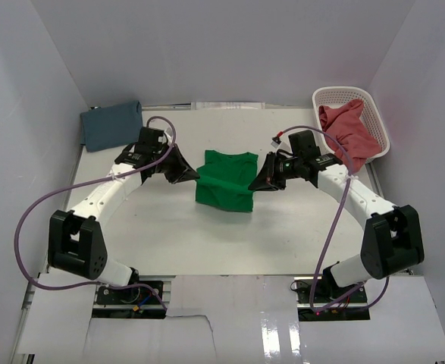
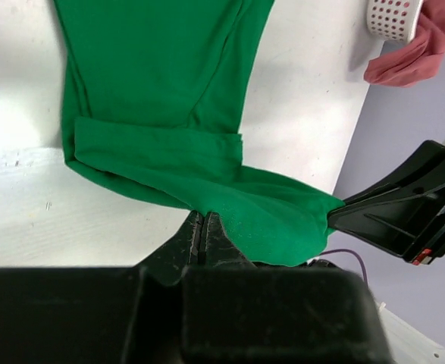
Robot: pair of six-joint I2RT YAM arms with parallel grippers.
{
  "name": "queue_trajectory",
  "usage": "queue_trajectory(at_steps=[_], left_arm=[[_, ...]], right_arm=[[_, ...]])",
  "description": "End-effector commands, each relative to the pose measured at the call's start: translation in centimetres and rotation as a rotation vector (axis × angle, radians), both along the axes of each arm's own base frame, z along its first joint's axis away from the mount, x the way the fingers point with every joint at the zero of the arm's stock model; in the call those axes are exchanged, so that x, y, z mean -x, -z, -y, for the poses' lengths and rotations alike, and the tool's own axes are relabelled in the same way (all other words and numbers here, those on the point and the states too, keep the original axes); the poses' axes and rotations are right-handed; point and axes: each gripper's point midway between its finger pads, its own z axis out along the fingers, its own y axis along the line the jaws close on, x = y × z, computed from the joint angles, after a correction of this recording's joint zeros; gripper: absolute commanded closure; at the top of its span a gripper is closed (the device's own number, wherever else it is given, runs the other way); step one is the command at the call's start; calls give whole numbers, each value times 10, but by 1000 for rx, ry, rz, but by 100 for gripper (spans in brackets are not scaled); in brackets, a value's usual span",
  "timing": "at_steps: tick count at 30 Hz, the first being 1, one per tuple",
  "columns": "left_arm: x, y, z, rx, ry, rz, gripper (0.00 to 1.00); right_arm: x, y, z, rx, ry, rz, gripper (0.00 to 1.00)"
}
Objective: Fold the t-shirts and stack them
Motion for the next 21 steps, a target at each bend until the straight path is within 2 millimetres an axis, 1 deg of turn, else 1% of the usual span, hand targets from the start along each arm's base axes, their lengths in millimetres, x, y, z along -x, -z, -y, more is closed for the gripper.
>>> queue_trajectory(at_steps=[1,2,3,4,5,8,10,12,13,14,16,17,20,21], left_arm=[[-24,-28,3,18,12,94,100],[-27,-30,4,21,14,96,100],[-32,-37,6,29,18,112,100],[-36,-36,7,29,17,109,100],[-40,-40,8,33,18,119,100],[-47,-39,9,32,17,115,100],[-52,-42,10,32,14,125,100],[-58,-39,11,26,14,124,100],[-63,-42,11,26,11,135,100],[-66,-37,11,22,9,122,100],[-74,-40,13,24,12,137,100],[-79,-34,14,18,12,126,100],[-90,-34,16,18,11,136,100],[-94,-28,17,13,9,125,100]], right_arm=[[-12,-20,-3,-27,-24,55,92],[-14,-18,-3,-27,-25,47,92],[-16,-18,-4,-28,-25,49,92],[-19,-20,-4,-30,-22,55,92],[-22,-20,-4,-30,-21,53,92],[-32,-24,-3,-33,-11,64,92],[-36,-25,-2,-31,-7,67,92],[-42,-24,-1,-28,0,67,92],[-46,-21,-1,-25,1,59,92],[-51,-23,0,-27,8,67,92],[-56,-19,0,-21,9,61,92],[-62,-22,2,-21,16,72,92],[-72,-16,4,-13,22,65,92],[-78,-19,4,-15,25,75,92]])
